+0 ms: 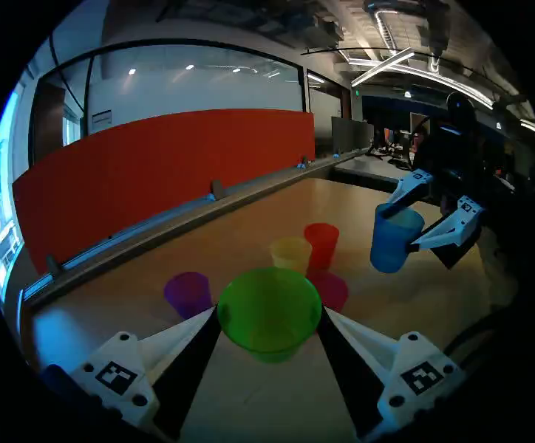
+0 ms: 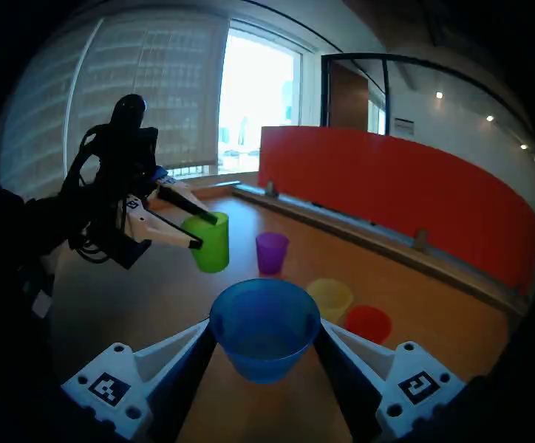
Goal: Pour water
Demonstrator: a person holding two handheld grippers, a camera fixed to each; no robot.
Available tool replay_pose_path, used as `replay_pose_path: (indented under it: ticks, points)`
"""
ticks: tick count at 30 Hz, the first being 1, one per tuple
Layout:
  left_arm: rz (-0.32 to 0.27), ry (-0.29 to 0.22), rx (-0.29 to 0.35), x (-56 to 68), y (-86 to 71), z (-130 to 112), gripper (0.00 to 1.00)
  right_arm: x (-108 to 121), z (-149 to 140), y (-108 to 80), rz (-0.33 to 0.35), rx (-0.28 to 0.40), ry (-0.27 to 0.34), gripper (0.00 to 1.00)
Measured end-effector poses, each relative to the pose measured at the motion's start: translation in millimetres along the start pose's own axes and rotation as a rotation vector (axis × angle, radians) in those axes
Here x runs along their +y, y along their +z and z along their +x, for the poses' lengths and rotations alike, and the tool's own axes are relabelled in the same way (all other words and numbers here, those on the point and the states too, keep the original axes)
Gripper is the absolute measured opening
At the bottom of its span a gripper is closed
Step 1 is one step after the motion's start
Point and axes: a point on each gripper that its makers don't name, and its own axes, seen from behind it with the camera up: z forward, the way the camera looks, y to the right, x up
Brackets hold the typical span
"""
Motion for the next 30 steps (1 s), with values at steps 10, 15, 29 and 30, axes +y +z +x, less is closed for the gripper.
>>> replay_pose_path:
  ticks: [10, 15, 29, 30]
  points:
    - [0.018, -0.031, 0.085, 5.4, -31.9, 18, 0.88, 2, 35, -12.3, -0.017, 0.079, 0.003, 0.90]
    - [0.023, -0.038, 0.131, 9.3, -43.5, 28, 0.89, 3, 45, -16.7, -0.025, 0.107, 0.003, 0.90]
    - [0.014, -0.073, 0.236, 25.1, -58.2, 51, 0.89, 3, 66, -25.8, -0.034, 0.159, -0.002, 0.90]
    - [0.012, -0.075, 0.240, 25.9, -58.7, 52, 0.89, 3, 67, -26.3, -0.035, 0.161, -0.002, 0.90]
